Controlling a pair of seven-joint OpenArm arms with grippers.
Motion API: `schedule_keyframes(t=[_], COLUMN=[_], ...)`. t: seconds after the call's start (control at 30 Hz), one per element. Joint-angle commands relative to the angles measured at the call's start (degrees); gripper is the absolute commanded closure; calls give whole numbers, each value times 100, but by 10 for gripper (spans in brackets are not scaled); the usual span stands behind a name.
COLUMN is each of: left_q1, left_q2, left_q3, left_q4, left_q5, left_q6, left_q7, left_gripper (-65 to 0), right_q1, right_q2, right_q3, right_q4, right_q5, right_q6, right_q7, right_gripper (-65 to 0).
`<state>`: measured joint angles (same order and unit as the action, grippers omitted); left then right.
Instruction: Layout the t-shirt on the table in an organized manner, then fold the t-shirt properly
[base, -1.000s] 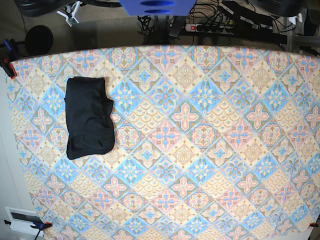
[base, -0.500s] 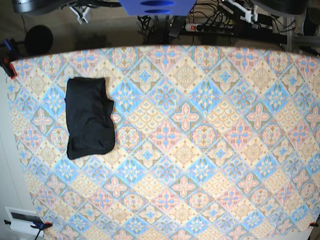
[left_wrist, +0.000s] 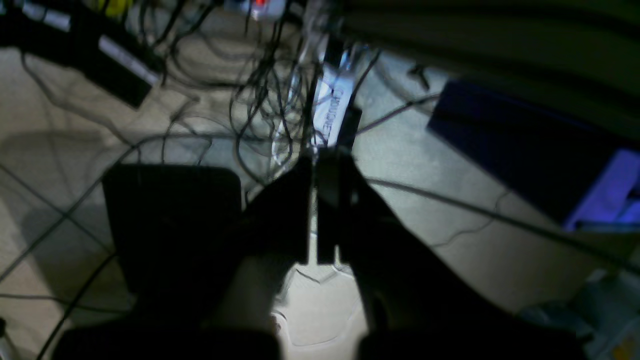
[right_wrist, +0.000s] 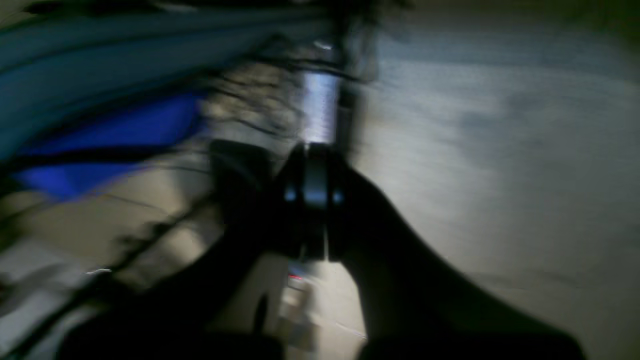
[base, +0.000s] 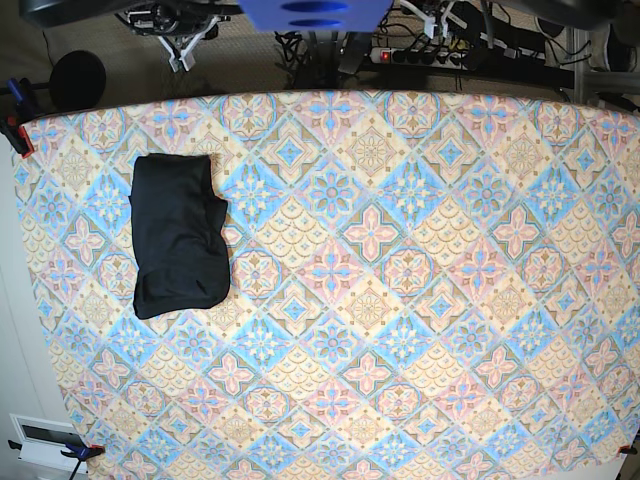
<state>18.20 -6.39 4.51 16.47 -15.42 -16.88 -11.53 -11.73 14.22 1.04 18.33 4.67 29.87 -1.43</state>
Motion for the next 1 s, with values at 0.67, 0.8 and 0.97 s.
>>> schedule_keyframes(t=[0.67, 0.8, 0.97], left_q1=[-268, -242, -250], left_q2=[582, 591, 591], left_q3=[221, 221, 221], left_q4=[-148, -174, -157], left_q5=[-10, -10, -10], left_q6=[919, 919, 919], left_q7=[-355, -355, -355], left_gripper=[-3, -3, -3], right_q1=[377, 377, 377], right_q2=[60, 60, -187], right_q3=[226, 226, 226], right_q4=[-378, -378, -369], right_q5=[21, 21, 21], right_q6=[-688, -688, -688], right_q7=[-872, -872, -819], right_gripper=[0, 0, 0])
